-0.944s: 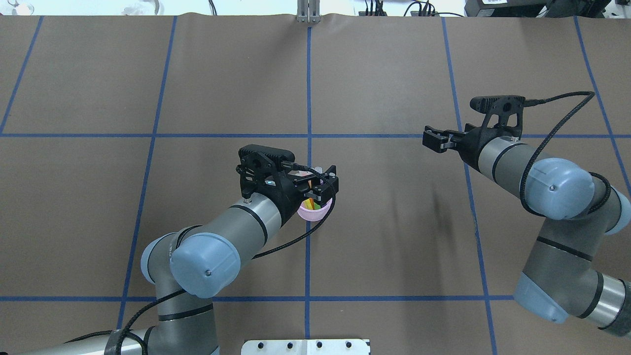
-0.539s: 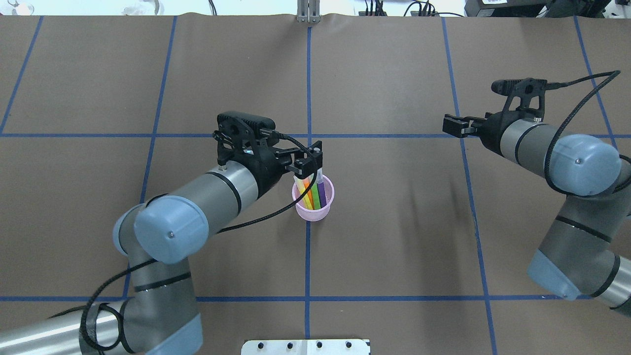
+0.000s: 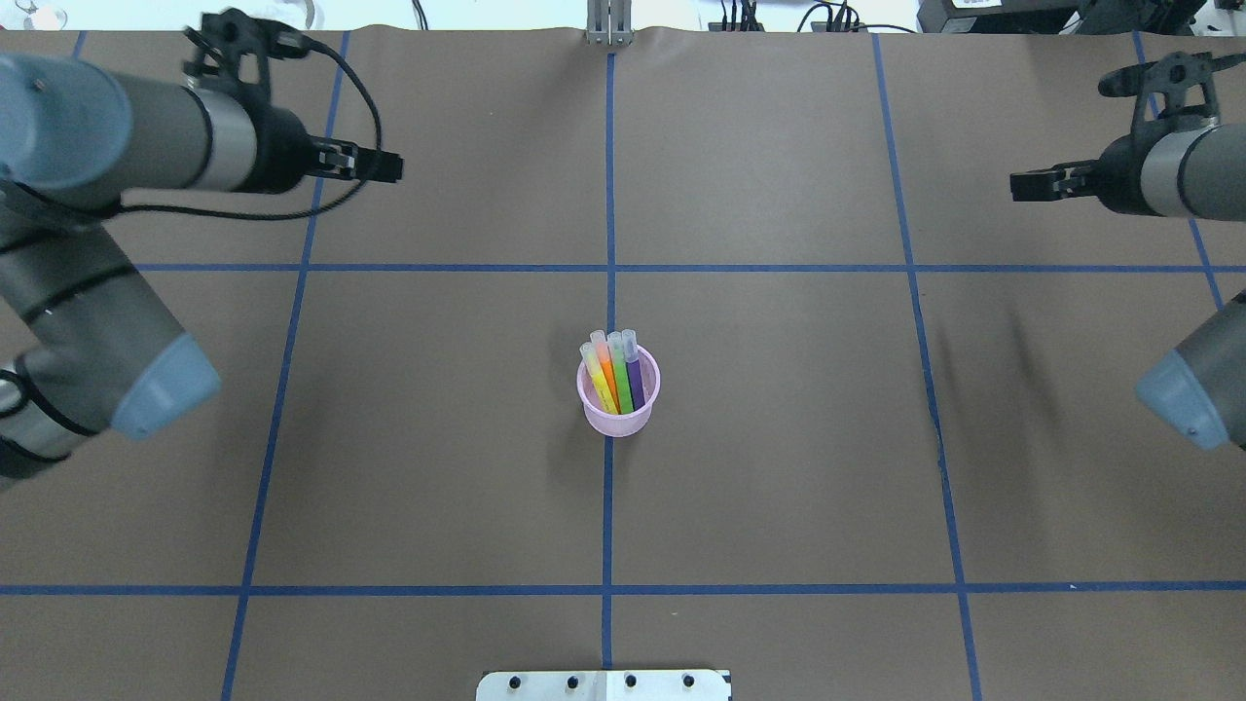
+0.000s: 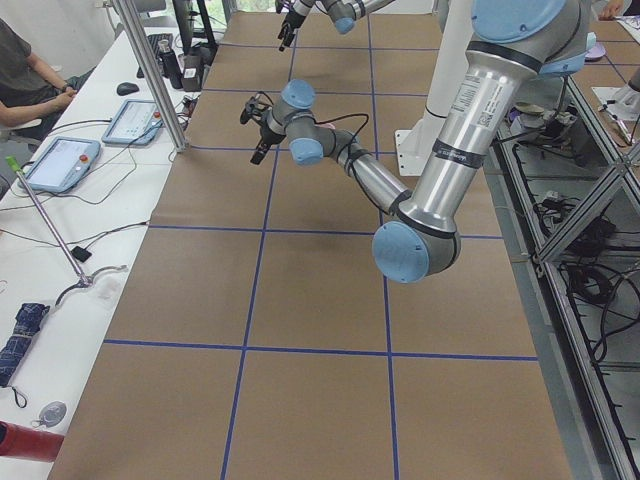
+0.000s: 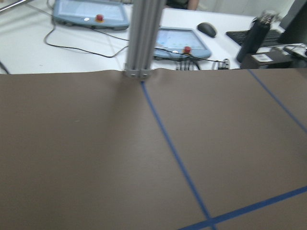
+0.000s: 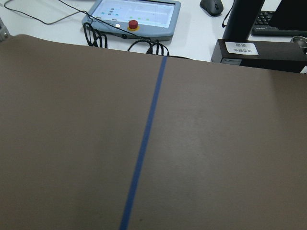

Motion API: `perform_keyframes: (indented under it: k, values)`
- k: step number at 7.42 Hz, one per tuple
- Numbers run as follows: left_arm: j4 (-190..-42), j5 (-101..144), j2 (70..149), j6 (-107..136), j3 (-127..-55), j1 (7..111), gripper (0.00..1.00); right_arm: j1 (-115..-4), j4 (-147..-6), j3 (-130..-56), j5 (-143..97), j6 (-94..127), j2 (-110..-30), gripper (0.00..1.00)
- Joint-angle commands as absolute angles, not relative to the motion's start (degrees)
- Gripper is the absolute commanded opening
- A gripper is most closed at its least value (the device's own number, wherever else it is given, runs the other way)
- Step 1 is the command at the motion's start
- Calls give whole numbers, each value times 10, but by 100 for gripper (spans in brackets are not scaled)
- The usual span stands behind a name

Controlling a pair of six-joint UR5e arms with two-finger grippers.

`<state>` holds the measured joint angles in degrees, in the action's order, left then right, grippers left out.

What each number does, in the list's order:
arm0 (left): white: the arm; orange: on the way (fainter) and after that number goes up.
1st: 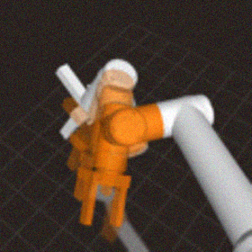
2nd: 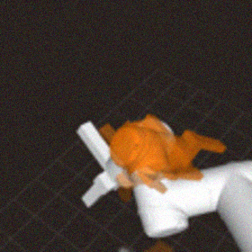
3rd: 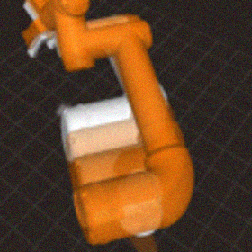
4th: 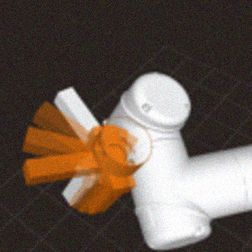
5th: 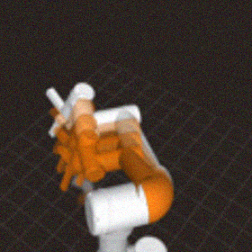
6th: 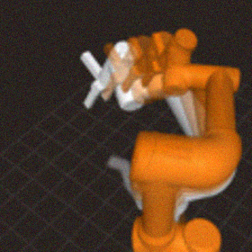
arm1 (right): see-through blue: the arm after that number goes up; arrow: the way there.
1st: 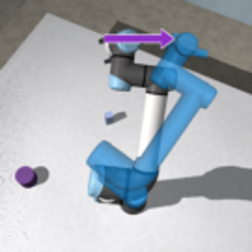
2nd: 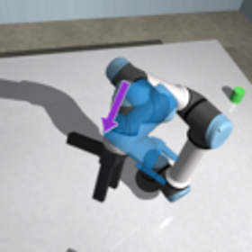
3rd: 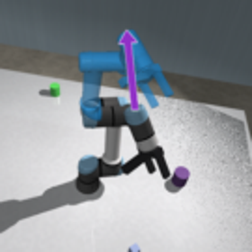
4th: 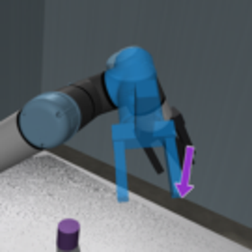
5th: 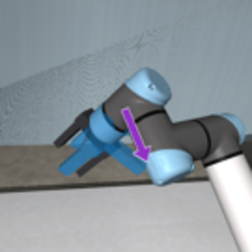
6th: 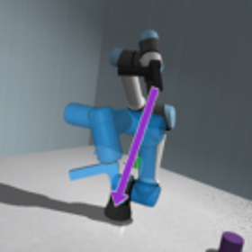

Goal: Collect pens into pen holder

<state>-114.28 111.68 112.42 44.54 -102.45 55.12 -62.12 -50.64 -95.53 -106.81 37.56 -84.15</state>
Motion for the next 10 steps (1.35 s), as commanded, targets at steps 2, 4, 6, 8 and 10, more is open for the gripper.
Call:
perform_keyframes:
  k: [2,4,6,8,10]
  values:
    - [-945,1220,1049,164,-1013,712,100,-786,-513,-831,-1286,204,-838,100]
    - [-900,1281,1021,133,-952,757,100,-825,-574,-768,-1360,117,-837,100]
    - [-897,1419,1020,54,-866,841,100,-839,-697,-776,-1363,55,-819,100]
    - [-922,1416,957,49,-862,852,100,-854,-738,-779,-1362,40,-807,100]
    - [-937,1407,947,52,-862,853,100,-865,-753,-792,-1362,40,-808,100]
